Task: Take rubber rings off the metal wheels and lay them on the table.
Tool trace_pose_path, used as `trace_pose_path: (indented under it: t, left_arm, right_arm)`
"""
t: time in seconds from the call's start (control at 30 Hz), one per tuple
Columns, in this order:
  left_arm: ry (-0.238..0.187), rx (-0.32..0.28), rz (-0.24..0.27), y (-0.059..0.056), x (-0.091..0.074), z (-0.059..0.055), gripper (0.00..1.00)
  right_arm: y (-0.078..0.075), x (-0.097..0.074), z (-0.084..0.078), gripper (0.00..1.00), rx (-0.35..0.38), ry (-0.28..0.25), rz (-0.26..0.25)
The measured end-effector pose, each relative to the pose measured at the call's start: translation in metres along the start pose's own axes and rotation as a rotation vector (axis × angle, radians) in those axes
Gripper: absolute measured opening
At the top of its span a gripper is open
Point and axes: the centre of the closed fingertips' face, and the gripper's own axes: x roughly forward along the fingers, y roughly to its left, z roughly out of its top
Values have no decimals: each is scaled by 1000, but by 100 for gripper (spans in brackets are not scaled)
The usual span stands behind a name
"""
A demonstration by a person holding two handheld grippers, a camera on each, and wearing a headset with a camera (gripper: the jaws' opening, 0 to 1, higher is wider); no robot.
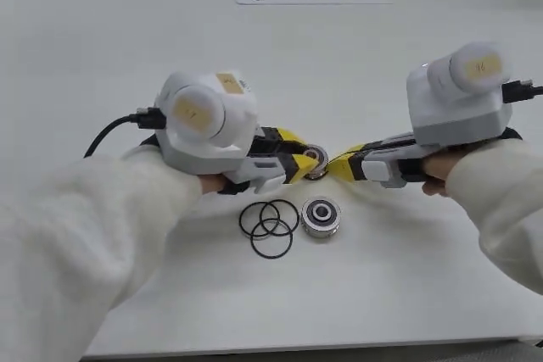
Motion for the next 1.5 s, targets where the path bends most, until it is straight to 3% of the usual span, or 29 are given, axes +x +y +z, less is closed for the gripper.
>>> trace_pose_path:
  t: [0.13,0.27,0.73,1.5]
  left_arm:
    - [-12,-2,1,0,-1,-1,13]
    - [-18,-6,3,0,-1,-1,13]
    - [-17,-8,15,-1,-2,-1,13]
    - [-33,-43,10,1,-6,1,13]
  right_arm:
    - [-2,-4,4,0,43,-27,1]
    - [0,-6,13,0,118,-77,34]
    - [8,-7,14,0,133,-68,36]
    - [19,-9,24,0,100,-75,56]
